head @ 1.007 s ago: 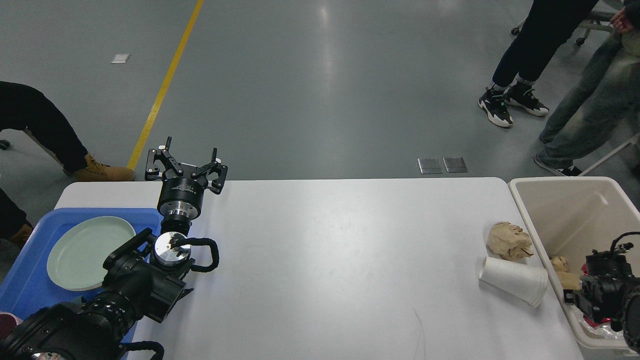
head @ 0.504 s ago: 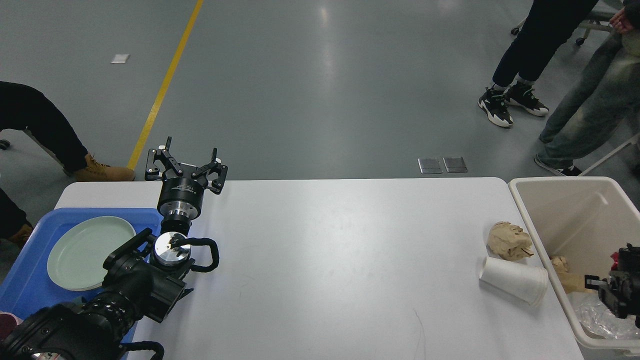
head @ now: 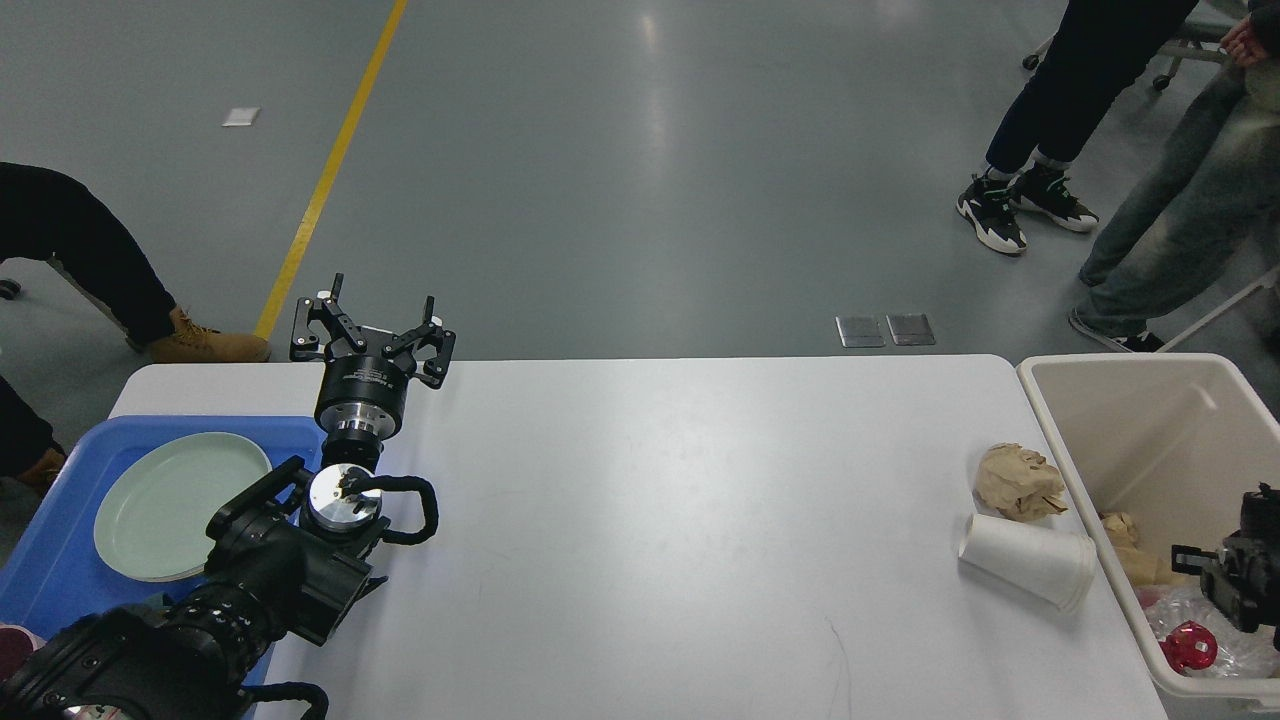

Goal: Tidy desktop
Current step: 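Lower the red can into the white bin and release it, then raise the right gripper out of the bin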

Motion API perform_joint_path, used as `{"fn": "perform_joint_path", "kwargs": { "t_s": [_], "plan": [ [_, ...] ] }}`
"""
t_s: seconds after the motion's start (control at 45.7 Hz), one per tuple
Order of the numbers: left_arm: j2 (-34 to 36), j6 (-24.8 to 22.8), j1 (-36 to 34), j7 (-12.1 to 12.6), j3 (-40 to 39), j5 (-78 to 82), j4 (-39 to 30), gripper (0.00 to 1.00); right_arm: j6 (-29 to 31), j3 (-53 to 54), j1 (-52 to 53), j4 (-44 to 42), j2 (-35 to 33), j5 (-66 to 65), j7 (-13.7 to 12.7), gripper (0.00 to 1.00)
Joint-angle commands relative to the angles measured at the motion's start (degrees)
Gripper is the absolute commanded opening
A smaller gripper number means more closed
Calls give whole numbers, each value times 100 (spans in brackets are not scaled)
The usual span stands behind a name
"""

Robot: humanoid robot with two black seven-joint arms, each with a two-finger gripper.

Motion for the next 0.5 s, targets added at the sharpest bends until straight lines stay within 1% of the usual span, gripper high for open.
{"fn": "perform_joint_path", "kwargs": {
  "t_s": [0.0, 0.088, 0.153, 0.285, 0.394, 0.482],
  "plan": [
    [0, -3, 0, 0, -5, 0, 1, 97, 92, 232, 423, 109, -85, 8, 4, 100],
    [0, 6, 0, 0, 4, 0, 1, 97, 127, 285, 1003, 337, -269, 17, 4, 100],
    [0, -2, 0, 0, -5, 0, 1, 97, 232, 242, 1504, 688, -445, 17, 4, 100],
    [0, -2, 0, 0, -5, 0, 1, 97, 584, 57, 2821, 1470, -735, 17, -5, 100],
    [8, -2, 0, 0, -5, 0, 1, 97, 1207, -417, 4034, 2033, -701, 52, -5, 100],
    [0, -2, 0, 0, -5, 0, 1, 97, 1910, -734, 4905, 2481, -402, 61, -5, 100]
  ]
}}
